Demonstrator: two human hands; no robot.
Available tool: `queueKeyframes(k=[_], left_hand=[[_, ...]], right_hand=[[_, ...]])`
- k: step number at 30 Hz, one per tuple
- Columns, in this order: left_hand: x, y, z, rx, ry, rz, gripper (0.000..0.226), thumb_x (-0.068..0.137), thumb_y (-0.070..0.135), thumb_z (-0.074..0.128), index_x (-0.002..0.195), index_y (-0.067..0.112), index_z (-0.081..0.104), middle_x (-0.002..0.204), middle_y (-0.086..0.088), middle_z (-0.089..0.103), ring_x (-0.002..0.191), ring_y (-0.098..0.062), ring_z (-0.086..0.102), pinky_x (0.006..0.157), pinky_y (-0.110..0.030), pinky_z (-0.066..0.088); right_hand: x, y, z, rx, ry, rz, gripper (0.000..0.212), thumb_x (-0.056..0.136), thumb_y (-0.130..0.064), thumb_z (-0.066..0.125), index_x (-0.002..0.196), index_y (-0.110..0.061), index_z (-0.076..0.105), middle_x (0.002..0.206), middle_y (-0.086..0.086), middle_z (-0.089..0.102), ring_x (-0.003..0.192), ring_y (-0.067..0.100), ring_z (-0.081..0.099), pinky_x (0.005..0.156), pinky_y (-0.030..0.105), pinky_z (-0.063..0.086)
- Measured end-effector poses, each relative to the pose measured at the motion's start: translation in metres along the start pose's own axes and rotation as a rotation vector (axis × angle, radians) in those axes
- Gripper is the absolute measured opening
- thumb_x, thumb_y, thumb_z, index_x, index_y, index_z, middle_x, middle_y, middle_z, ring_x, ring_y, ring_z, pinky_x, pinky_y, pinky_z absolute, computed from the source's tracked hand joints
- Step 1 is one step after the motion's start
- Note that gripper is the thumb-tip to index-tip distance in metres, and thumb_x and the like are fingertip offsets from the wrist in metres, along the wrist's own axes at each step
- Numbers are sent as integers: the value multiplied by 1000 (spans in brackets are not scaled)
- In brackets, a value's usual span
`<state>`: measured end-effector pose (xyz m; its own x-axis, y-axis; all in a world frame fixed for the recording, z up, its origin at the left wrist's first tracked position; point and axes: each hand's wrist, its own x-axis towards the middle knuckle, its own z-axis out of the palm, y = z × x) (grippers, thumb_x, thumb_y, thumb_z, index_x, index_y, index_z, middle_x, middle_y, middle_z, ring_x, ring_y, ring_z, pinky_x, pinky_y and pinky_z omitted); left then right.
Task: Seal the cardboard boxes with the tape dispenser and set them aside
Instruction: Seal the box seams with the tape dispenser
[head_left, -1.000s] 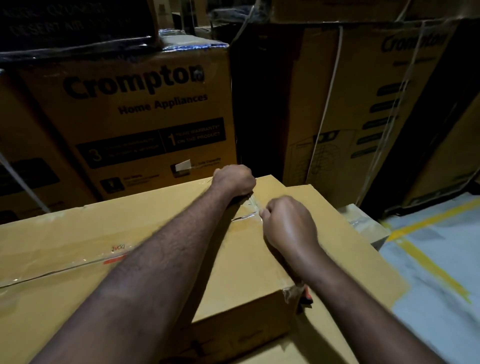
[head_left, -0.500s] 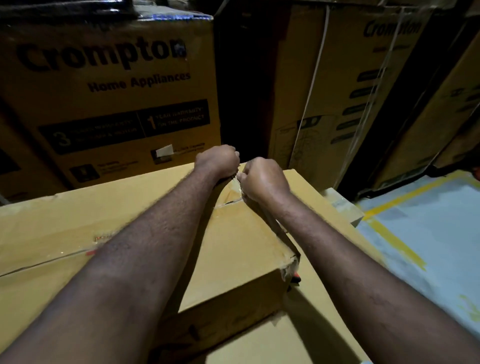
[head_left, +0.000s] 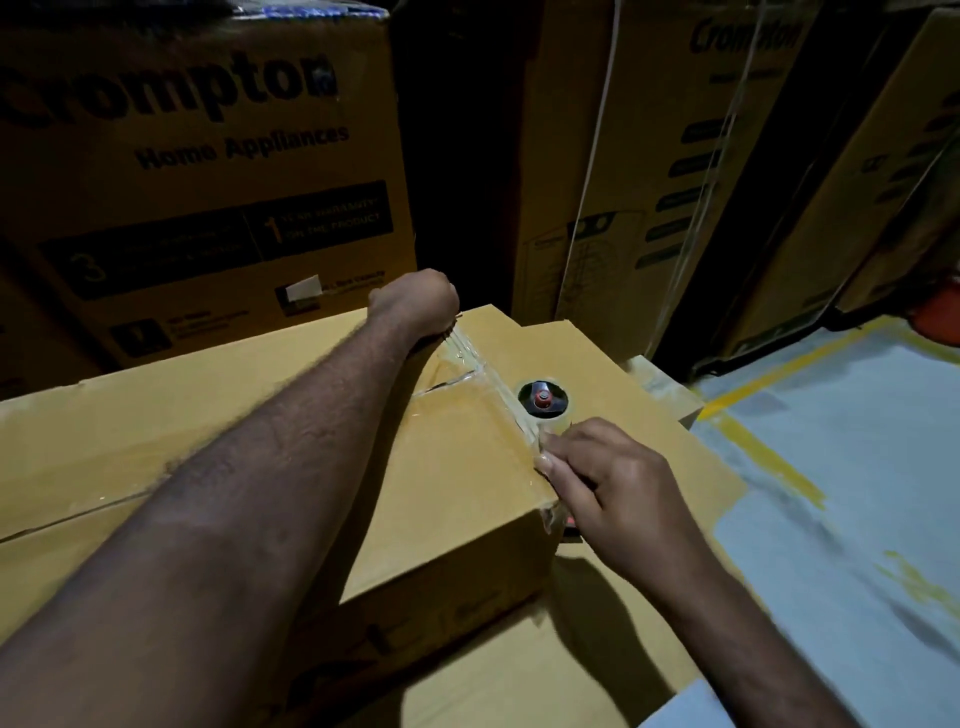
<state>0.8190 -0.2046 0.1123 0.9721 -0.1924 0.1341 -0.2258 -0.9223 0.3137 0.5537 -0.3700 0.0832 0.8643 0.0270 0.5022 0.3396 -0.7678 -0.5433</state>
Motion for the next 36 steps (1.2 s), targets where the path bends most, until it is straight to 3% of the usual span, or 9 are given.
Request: queueKeyframes(k=[3, 6, 10, 13, 15, 19, 25, 32, 36], left_hand=[[-4, 3, -2, 19, 46, 12, 27, 104, 26, 44, 121, 18, 63, 114, -7, 66, 106, -32, 60, 103, -55, 34], [-12, 7, -1, 76, 44, 8, 28, 105, 21, 43, 127, 16, 60, 125, -12, 64, 119, -34, 56, 112, -63, 26], [-22, 11, -6, 122, 19, -81, 46, 108, 42, 30, 144, 18, 48, 149, -12, 49, 141, -37, 38, 114, -77, 1], [-29, 16, -15, 119, -72, -174, 58, 107, 52, 23, 156, 23, 31, 165, -9, 27, 154, -35, 16, 112, -77, -10], [-37, 21, -18, 134, -117, -194, 59, 107, 53, 22, 160, 26, 22, 169, -7, 15, 156, -33, 7, 113, -75, -11], [-76, 48, -20, 136, -230, -102, 60, 108, 49, 29, 161, 23, 18, 170, -10, 0, 156, -33, -4, 120, -66, -3], [-183, 66, -30, 99, -313, 75, 67, 108, 51, 24, 163, 18, 4, 170, -3, -10, 156, -18, -11, 125, -50, -7], [-252, -23, -72, 237, -212, -249, 66, 103, 64, 12, 161, 33, 15, 168, 16, 6, 155, -10, 6, 123, -60, -2], [-293, -85, -102, 282, -192, -427, 64, 102, 65, 10, 159, 39, 22, 167, 20, 13, 155, -12, 12, 122, -64, 3]], right_hand=[[-14, 11, -3, 24, -116, -93, 43, 94, -46, 54, 124, -21, 70, 109, -9, 61, 100, 5, 57, 83, 9, 40], [-12, 18, 0, -70, -73, -227, 36, 94, -39, 59, 118, -15, 72, 95, -2, 63, 90, 13, 59, 75, 20, 47], [-1, 18, -6, 1, -133, -222, 26, 84, -28, 78, 107, -17, 76, 87, -7, 61, 82, 10, 57, 69, 21, 46], [-1, 15, -15, 0, -302, -161, 42, 86, -42, 74, 125, -26, 69, 102, -8, 60, 95, 10, 56, 75, 29, 52], [1, 13, -19, -101, -324, -192, 45, 88, -49, 68, 129, -31, 66, 110, -6, 57, 102, 14, 54, 77, 31, 53], [2, 7, -19, -202, -155, -301, 30, 86, -44, 69, 110, -27, 75, 95, -2, 52, 84, 16, 49, 56, 30, 46], [3, 15, -17, -188, -141, -349, 27, 79, -40, 78, 102, -25, 77, 94, 0, 53, 82, 19, 49, 54, 33, 46], [12, 20, -22, -122, -215, -285, 35, 79, -53, 71, 104, -29, 78, 103, -8, 54, 97, 17, 50, 62, 30, 43], [21, 19, -30, -96, -222, -249, 30, 81, -49, 57, 88, -28, 79, 97, -15, 47, 97, 14, 46, 66, 33, 41]])
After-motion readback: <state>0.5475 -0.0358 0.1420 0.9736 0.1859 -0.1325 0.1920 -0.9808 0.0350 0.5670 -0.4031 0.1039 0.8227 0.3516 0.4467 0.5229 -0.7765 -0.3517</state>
